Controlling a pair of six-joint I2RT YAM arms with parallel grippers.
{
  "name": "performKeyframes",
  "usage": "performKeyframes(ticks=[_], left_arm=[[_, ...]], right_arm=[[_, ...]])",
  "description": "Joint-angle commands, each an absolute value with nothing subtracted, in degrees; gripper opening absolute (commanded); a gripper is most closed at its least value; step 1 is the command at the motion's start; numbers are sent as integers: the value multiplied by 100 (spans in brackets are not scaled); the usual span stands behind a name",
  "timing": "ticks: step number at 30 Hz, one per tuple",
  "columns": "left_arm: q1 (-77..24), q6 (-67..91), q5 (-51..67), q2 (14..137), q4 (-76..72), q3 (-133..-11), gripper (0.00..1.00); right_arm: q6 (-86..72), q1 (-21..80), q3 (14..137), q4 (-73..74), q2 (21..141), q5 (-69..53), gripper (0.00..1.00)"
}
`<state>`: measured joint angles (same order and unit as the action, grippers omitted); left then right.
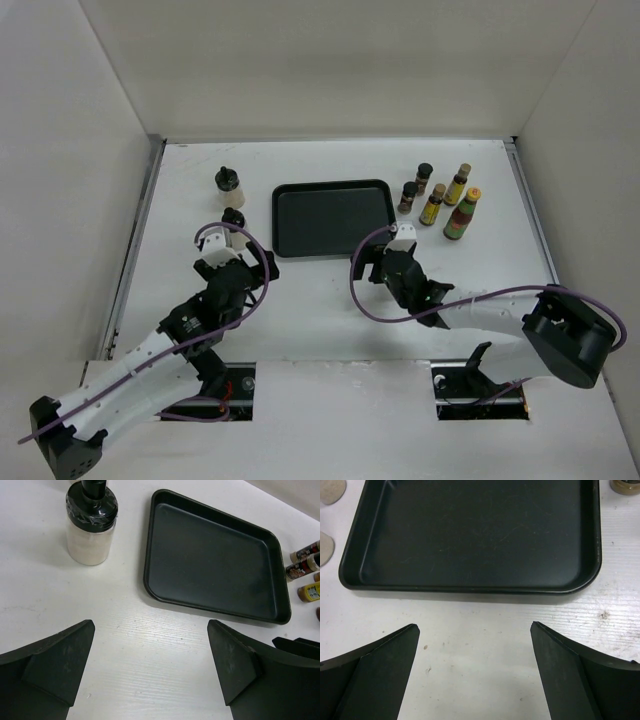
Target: Organize the condiment bottles
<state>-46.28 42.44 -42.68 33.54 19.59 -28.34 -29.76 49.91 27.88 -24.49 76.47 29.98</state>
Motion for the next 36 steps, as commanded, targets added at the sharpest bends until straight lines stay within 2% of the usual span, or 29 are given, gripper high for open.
performKeyframes(ticks=[1,12,21,25,28,29,31,32,34,36], left_arm=[[-4636,4280,-4421,3287,1934,-2813,100],[-4742,4192,-4464,3419,1679,-2751,100],[-4487,4087,-5816,2294,1854,-2768,100],[-4154,4008,-6310,2652,1977,-3084,100],[-3697,3675,-6145,3223,1943,-3435,98],[-3565,3604,-6022,3347,1908,-3506,92],[-3240,3595,-5872,3497,1907,-3559,80],[-3047,3621,-5801,3568,1959,-3586,77],[-2687,3630,-5626,3630,2012,-3595,78],[-2256,3674,-5389,3647,2039,-3542,84]], right_arm=[[-2944,5040,3015,-2672,7611,2988,100],[-2909,5040,3015,-2654,7611,2979,100],[-2865,5040,2901,-2830,7453,2962,100],[-2874,5102,2857,-2926,7374,2953,100],[-2892,5102,2830,-3032,7453,2813,100],[-2883,5102,2839,-3050,7462,2682,88],[-2900,5102,2839,-3050,7427,2540,54],[-2892,5102,2830,-3050,7409,2523,44],[-2900,5084,2821,-3024,7470,2488,32],[-2918,5049,2839,-2971,7506,2444,31]])
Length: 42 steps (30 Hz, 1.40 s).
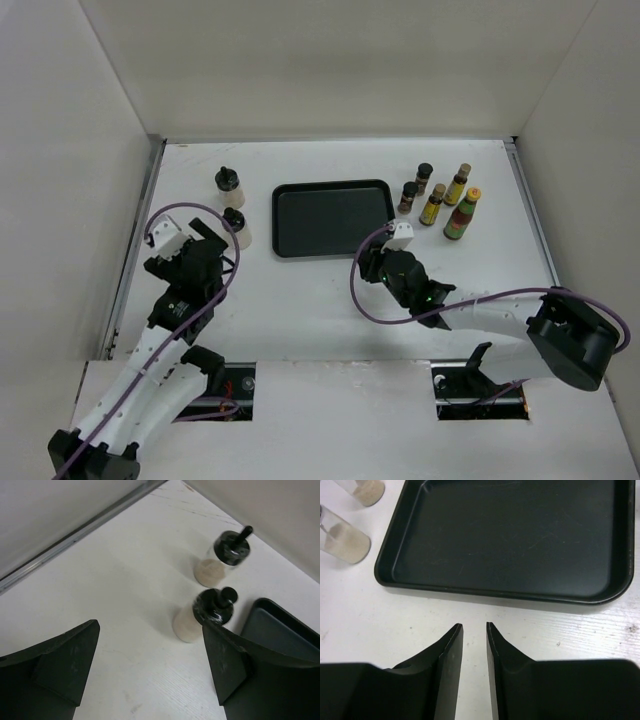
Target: Organize the condiment bottles
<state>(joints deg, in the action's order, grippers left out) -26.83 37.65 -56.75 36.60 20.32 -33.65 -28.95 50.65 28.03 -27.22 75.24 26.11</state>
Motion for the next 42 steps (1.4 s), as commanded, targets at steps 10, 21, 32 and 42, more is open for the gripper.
performKeyframes(ticks=[10,21,32,42], left_arm=[[-1226,3349,-3534,4516,1592,-3647,98],[-2042,2822,-3366,6010,476,-3955,98],[-2061,2356,-3797,7435,-826,-4253,98],[-1991,2224,-3814,8042,-1239,-4430,88]], right_arm=[[-2927,4953,2760,-3155,7567,2197,79],[-2883,4838,2698,-3384,7673,1917,90],[-2813,4917,2654,-3630,7602,1529,95],[-2830,4935,2654,-3674,7699,1310,95]])
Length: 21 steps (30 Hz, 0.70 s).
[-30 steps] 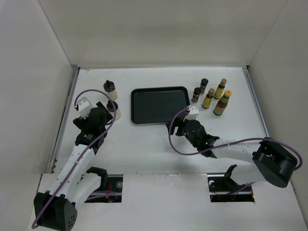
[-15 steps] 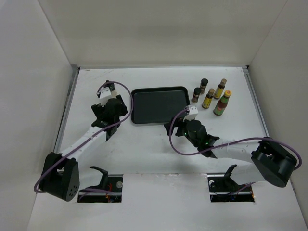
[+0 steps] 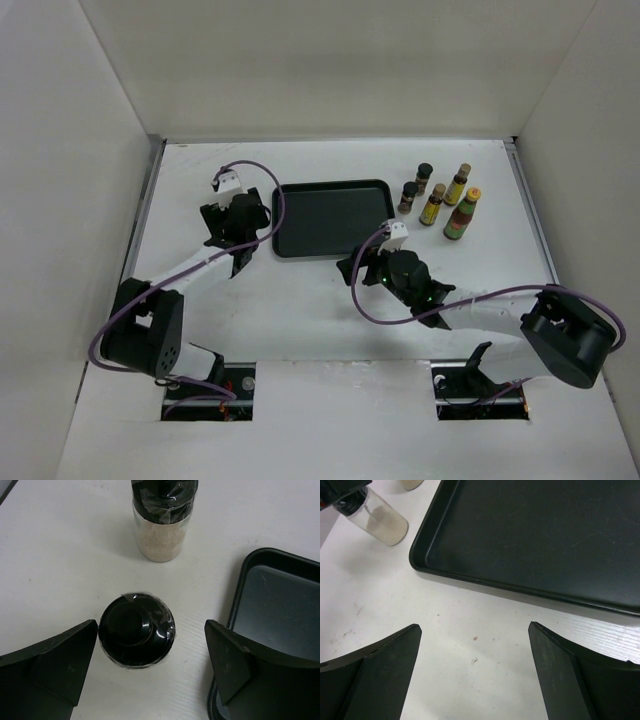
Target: Organize the condiment bottles
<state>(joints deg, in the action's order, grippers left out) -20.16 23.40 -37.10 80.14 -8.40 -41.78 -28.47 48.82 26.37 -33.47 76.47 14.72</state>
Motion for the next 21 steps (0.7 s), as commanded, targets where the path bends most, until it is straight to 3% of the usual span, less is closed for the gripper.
performKeyframes(ticks=[1,7,13,21], left_arm=[[-1991,2215,-3823,8077,-1274,-4412,85],[-1990,2197,-3849,8077,-1388,-4272,66],[-2017,2145,-4069,7903,-1529,-4070,41],[-2640,1723,-4386,6970,-1555,-4455,39]], right_arm=[[-2830,4935,2663,-3665,7647,1301,95],[-2830,4935,2601,-3718,7594,1248,93],[-2821,4935,2601,-3762,7637,1240,93],[-2839,4900,2575,-3762,7612,1248,93]])
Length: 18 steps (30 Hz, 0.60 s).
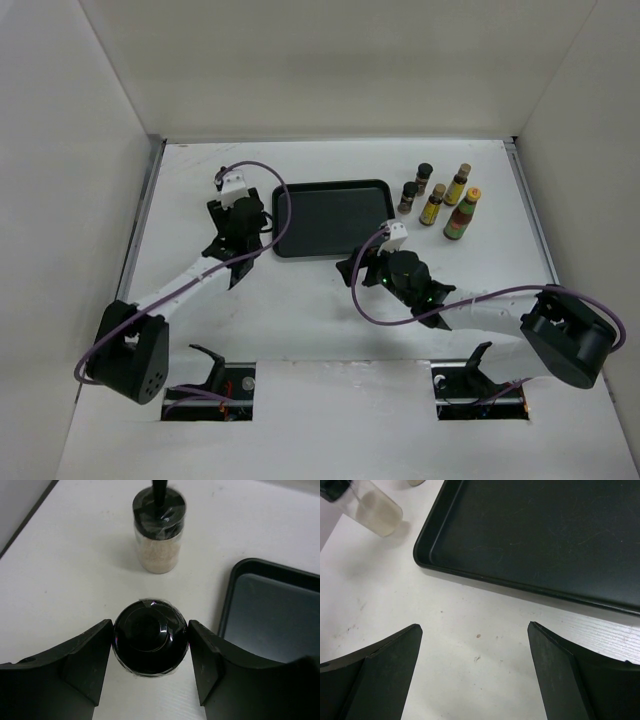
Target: Organize the condiment bottles
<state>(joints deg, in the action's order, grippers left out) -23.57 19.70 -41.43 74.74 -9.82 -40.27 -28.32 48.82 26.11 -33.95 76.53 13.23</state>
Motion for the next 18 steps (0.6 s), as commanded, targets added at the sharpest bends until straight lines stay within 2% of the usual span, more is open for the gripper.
performKeyframes(ticks=[1,7,18], left_arm=[[-2763,1714,-4386,6978,-1564,-4543,39],[-3142,1749,-4149,7733,-1748,-5158,39],[-3133,1793,-3639,9675,-2364,-6555,39]], right_arm=[[-2839,4900,2558,-3770,7542,1274,93],[-2882,4768,2461,-3780,7418,1327,92],[-2944,4689,2444,-3682,7348,1397,93]])
